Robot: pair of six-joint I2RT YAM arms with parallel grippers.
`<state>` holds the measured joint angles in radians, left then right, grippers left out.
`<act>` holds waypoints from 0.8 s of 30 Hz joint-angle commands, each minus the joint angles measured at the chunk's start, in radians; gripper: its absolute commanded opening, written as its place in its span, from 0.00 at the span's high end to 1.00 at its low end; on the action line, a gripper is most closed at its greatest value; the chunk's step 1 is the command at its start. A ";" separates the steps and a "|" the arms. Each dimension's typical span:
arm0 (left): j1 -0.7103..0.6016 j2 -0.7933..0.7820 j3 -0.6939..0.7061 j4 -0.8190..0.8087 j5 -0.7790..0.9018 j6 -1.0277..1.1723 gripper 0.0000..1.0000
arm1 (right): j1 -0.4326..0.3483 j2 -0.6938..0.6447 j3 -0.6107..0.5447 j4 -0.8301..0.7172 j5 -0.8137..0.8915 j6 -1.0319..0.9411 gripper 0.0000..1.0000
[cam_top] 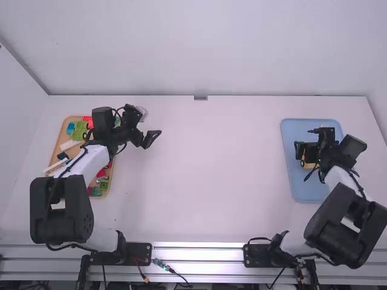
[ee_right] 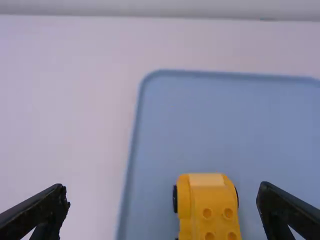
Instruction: Assemble lego blocks to make yellow taxi
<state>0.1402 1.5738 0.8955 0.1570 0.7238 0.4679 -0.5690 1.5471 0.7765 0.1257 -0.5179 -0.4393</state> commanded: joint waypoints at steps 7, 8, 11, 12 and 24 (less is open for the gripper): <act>-0.016 -0.126 -0.006 -0.024 -0.444 -0.447 0.01 | 0.188 -0.247 -0.004 -0.136 0.229 0.185 0.01; -0.024 -0.146 -0.006 -0.047 -0.480 -0.446 0.01 | 0.210 -0.270 -0.004 -0.158 0.257 0.203 0.01; -0.038 -0.187 -0.006 -0.101 -0.530 -0.446 0.01 | 0.259 -0.314 -0.004 -0.211 0.306 0.229 0.01; -0.044 -0.206 -0.006 -0.125 -0.546 -0.446 0.01 | 0.283 -0.333 -0.004 -0.233 0.322 0.239 0.01; -0.140 -0.353 -0.137 -0.157 -0.678 -0.468 0.14 | 0.436 -0.482 -0.140 -0.126 0.474 0.375 0.14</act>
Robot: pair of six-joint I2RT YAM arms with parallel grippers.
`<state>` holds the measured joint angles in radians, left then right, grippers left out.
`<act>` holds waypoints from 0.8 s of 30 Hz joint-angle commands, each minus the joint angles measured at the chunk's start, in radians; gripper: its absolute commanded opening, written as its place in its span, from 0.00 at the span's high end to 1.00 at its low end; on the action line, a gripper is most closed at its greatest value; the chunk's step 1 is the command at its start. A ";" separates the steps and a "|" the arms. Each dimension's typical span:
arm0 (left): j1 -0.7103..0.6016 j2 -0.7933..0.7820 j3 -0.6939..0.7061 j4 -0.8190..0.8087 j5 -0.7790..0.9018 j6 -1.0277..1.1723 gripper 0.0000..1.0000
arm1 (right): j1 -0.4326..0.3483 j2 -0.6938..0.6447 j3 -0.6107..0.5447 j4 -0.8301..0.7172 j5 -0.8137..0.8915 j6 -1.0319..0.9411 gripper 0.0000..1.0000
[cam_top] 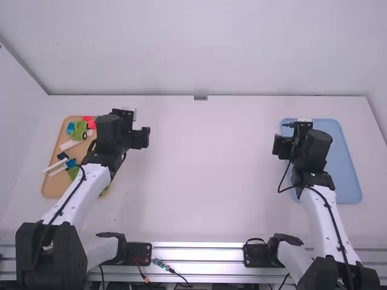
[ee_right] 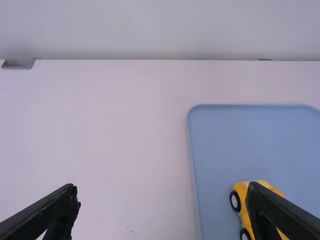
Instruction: Assemble lego blocks to make yellow taxi
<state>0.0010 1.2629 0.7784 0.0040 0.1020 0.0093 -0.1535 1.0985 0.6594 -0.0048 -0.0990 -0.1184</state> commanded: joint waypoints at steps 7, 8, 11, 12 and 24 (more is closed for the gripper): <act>-0.001 -0.159 -0.136 -0.004 -0.102 -0.009 0.26 | 0.148 -0.160 -0.150 0.005 0.099 0.118 0.27; -0.001 -0.174 -0.151 -0.004 -0.102 -0.009 0.27 | 0.154 -0.177 -0.167 0.005 0.099 0.118 0.29; -0.001 -0.244 -0.222 -0.004 -0.102 -0.009 0.34 | 0.154 -0.253 -0.243 0.005 0.099 0.118 0.36; -0.001 -0.256 -0.233 -0.004 -0.102 -0.009 0.35 | 0.154 -0.265 -0.255 0.005 0.099 0.118 0.37; -0.001 -0.543 -0.520 -0.004 -0.102 -0.009 0.64 | 0.154 -0.555 -0.545 0.005 0.099 0.118 0.67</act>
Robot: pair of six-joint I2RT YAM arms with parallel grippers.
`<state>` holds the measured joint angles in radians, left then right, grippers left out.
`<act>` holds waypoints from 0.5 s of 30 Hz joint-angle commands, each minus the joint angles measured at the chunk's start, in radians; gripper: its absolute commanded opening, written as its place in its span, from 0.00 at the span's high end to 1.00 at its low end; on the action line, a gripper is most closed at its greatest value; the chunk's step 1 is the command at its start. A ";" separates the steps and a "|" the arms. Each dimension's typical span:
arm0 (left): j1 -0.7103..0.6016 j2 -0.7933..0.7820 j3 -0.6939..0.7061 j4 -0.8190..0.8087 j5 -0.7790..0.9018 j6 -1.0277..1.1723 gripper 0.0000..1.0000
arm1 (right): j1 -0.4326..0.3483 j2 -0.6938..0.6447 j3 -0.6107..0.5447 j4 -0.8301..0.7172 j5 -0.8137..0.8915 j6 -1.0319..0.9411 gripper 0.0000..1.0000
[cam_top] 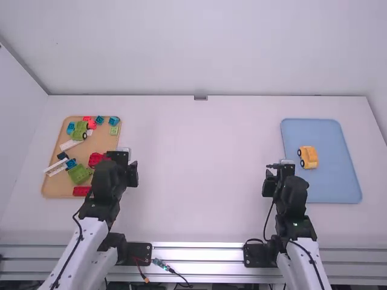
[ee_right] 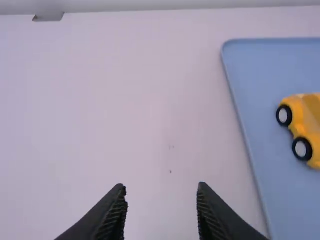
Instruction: Assemble lego blocks to make yellow taxi
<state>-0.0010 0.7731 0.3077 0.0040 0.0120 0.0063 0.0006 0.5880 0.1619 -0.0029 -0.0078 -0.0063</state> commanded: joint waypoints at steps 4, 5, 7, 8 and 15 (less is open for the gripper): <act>0.001 -0.140 -0.137 -0.004 -0.012 -0.006 0.73 | -0.001 -0.127 -0.130 0.003 0.008 0.006 0.75; 0.001 -0.165 -0.161 -0.004 -0.012 -0.006 0.75 | -0.001 -0.149 -0.152 0.003 0.008 0.006 0.77; 0.001 -0.206 -0.202 -0.004 -0.012 -0.006 0.79 | -0.001 -0.187 -0.162 0.003 0.008 0.006 0.81; 0.001 -0.229 -0.226 -0.004 -0.012 -0.006 0.82 | -0.001 -0.208 -0.162 0.003 0.008 0.006 0.83; 0.001 -0.363 -0.308 -0.004 -0.012 -0.006 0.95 | -0.001 -0.326 -0.162 0.003 0.008 0.006 0.95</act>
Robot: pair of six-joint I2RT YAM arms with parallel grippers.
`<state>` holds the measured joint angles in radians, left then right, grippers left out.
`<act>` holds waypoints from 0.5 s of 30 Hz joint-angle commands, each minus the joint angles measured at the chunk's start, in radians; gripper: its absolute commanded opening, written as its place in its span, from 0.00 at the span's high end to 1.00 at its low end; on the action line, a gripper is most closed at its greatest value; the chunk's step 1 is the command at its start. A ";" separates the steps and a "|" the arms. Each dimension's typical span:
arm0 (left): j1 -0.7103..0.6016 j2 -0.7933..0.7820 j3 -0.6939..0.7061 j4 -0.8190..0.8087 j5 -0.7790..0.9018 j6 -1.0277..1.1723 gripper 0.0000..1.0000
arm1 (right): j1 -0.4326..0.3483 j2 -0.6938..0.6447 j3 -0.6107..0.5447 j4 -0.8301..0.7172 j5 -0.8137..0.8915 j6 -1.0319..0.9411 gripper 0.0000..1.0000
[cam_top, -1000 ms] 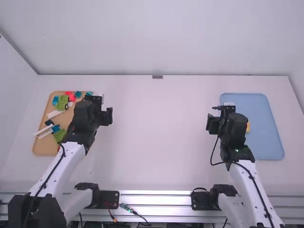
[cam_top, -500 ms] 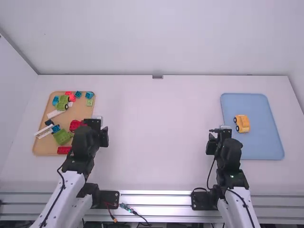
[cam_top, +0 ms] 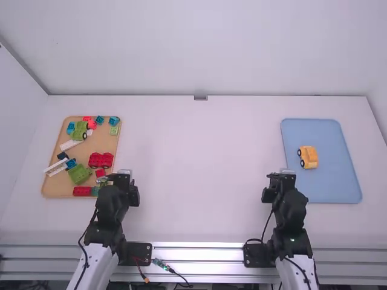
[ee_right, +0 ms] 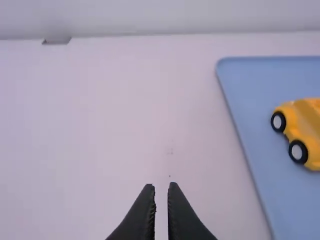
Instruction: Assemble lego blocks to make yellow taxi
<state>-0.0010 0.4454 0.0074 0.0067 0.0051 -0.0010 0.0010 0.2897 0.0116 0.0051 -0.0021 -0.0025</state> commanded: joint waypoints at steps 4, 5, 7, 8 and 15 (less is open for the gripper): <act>0.001 -0.098 -0.007 -0.007 -0.005 0.001 1.00 | -0.001 -0.081 -0.012 -0.005 0.002 0.002 1.00; 0.001 -0.116 -0.007 -0.007 -0.005 0.001 1.00 | -0.001 -0.096 -0.012 -0.005 0.002 0.002 1.00; 0.001 -0.152 -0.007 -0.007 -0.005 0.001 1.00 | -0.001 -0.126 -0.012 -0.005 0.002 0.002 1.00; 0.001 -0.165 -0.007 -0.007 -0.005 0.001 1.00 | -0.001 -0.137 -0.012 -0.005 0.002 0.002 1.00; 0.001 -0.271 -0.007 -0.007 -0.005 0.001 1.00 | -0.001 -0.225 -0.012 -0.005 0.002 0.002 1.00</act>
<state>-0.0013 0.2062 0.0074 0.0078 0.0025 -0.0010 0.0006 0.0921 0.0116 0.0055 -0.0036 -0.0032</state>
